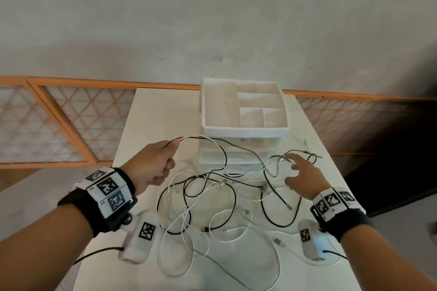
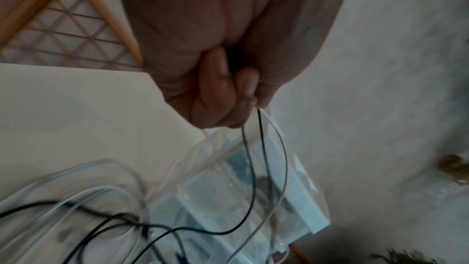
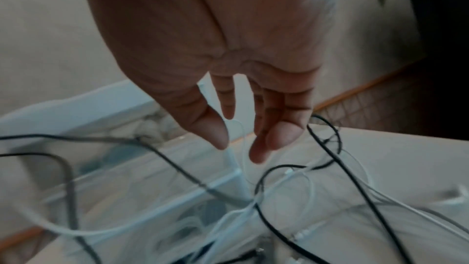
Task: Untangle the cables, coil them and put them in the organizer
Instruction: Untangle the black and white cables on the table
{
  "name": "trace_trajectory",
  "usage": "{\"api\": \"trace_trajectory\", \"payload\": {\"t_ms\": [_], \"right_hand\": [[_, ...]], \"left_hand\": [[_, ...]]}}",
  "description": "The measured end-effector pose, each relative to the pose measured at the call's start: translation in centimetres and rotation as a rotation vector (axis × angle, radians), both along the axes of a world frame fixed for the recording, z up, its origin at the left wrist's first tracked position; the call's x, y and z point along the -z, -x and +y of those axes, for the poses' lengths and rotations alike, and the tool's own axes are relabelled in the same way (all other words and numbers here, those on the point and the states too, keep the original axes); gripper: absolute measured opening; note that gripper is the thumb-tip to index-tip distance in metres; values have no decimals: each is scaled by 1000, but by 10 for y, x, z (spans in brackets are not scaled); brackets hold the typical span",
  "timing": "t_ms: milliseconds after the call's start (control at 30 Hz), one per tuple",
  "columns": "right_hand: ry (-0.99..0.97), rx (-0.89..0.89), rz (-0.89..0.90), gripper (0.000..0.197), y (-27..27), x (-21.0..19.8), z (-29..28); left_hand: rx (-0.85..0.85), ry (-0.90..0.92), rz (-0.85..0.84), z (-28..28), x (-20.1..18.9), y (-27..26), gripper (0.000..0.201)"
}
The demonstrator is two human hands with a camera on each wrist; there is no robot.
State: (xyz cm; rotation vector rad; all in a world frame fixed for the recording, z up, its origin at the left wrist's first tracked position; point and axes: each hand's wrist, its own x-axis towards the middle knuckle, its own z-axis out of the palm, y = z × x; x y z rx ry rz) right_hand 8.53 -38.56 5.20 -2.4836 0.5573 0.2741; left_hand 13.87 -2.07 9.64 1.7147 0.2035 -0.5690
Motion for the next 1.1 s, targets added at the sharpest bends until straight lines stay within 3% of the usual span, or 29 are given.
{"api": "trace_trajectory", "payload": {"t_ms": [67, 167, 233, 267, 333, 367, 433, 500, 567, 667, 733, 800, 967, 1100], "right_hand": [[14, -16, -111, 59, 5, -11, 22], [-256, -205, -288, 67, 11, -35, 75], [-437, -333, -237, 65, 15, -37, 106], [-483, -365, -181, 51, 16, -34, 116], [-500, -277, -101, 11, 13, -23, 118], [-481, -176, -104, 1, 11, -15, 111], [-395, 56, -183, 7, 10, -5, 92], [-346, 155, -276, 19, 14, 0, 82], [-356, 102, -308, 36, 21, 3, 86], [-366, -90, -253, 44, 34, 16, 105], [-383, -190, -197, 43, 42, 23, 116], [-413, -241, -152, 41, 49, 25, 121], [-481, -225, -181, 23, 59, 13, 120], [-476, -303, -251, 12, 62, 2, 114]], "left_hand": [[111, -2, -73, -5, -13, 2, 35], [389, 14, -162, -25, -33, 17, 30], [567, 6, -265, -38, -40, 27, 28], [609, -3, -318, -40, -42, 31, 27], [584, -10, -342, -34, -39, 33, 24], [539, -14, -299, -28, -33, 32, 24], [480, -129, -233, -12, -14, 32, 24], [488, -417, -253, 1, 18, 40, 25], [580, -670, -265, 8, 59, 56, 25], [680, -764, -136, 5, 111, 81, 17], [736, -813, -68, -4, 126, 92, 49], [742, -919, -78, -13, 133, 96, 58], [761, -1054, -172, -26, 140, 93, 31], [659, -801, -187, -34, 112, 75, 9]]}}
